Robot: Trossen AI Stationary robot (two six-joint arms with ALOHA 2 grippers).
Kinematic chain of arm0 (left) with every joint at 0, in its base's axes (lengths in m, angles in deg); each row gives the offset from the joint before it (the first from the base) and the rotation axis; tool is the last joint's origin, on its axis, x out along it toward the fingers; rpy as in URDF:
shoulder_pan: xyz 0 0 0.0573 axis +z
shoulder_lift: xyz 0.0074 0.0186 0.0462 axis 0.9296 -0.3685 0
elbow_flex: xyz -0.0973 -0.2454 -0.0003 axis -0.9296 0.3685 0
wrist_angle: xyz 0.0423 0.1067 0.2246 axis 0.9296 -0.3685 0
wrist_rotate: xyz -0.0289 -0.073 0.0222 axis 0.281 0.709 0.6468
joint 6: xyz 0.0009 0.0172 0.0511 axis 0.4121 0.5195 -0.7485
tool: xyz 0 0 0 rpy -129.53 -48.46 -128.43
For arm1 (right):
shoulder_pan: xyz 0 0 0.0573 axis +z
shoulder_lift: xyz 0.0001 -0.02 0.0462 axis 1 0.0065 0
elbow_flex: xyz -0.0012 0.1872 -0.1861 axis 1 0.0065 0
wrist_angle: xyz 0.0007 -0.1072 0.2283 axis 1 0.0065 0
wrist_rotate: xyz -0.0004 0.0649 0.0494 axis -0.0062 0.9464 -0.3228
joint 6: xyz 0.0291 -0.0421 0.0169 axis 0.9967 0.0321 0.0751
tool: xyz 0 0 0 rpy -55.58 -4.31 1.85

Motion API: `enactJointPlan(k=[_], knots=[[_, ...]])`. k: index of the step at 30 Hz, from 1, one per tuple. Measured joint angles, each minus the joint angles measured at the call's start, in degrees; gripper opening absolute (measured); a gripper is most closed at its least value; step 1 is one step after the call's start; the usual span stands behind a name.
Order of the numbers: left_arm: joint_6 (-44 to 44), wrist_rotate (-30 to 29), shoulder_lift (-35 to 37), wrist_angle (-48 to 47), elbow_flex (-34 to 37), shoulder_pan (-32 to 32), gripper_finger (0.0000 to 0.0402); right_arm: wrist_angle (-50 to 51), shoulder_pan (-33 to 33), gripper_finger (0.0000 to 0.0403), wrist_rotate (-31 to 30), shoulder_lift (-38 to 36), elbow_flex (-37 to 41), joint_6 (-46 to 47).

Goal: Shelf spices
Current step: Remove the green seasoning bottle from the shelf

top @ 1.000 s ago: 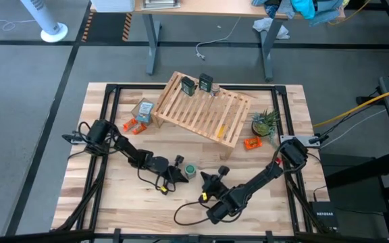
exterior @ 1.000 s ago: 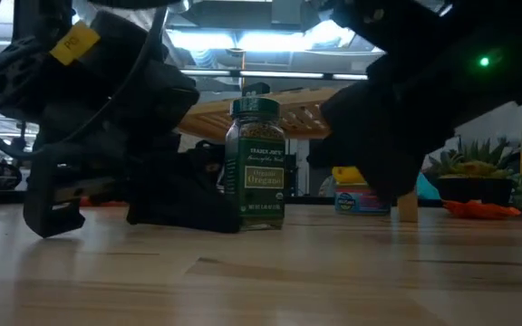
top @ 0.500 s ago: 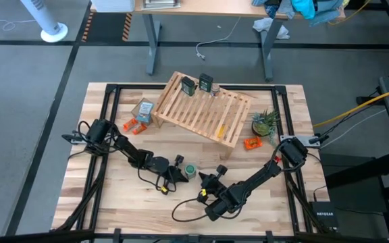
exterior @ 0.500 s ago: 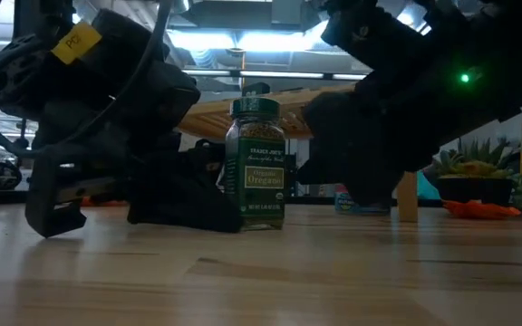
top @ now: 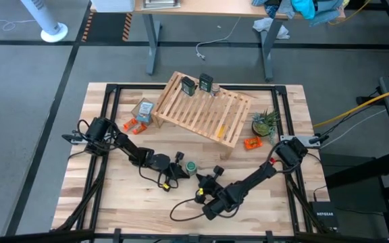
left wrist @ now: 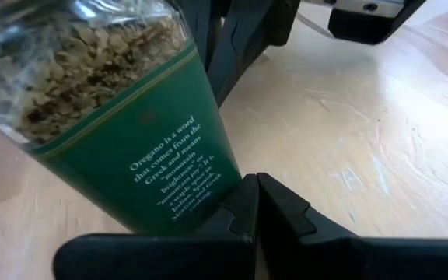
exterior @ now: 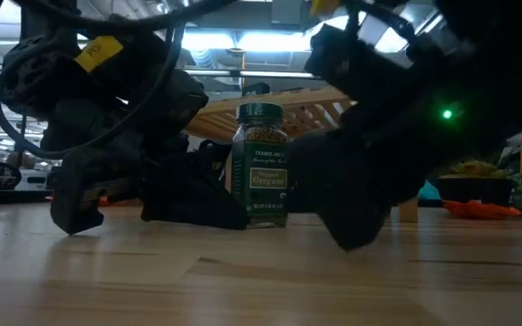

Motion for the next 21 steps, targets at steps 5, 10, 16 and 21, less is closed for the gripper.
enactJointPlan(k=[5, 10, 16, 21], knots=[[-0.4, 0.0, 0.0, -0.8, 0.0, 0.4, 0.0, -1.3, -0.4, 0.0, 0.5, 0.6, 0.0, 0.0], [-0.7, 0.4, 0.0, -1.3, 0.0, 1.1, 0.0, -3.8, -0.8, 0.0, 0.9, 1.0, 0.0, -1.5], [-1.1, 0.1, 0.0, -2.7, 0.0, 1.7, 0.0, -4.4, -0.7, 0.0, 1.7, 1.1, 0.0, -1.8], [-1.0, -1.9, 0.0, -3.7, 0.0, 1.8, 0.0, -5.7, -0.7, 0.0, 1.7, 1.1, 0.0, -1.8]])
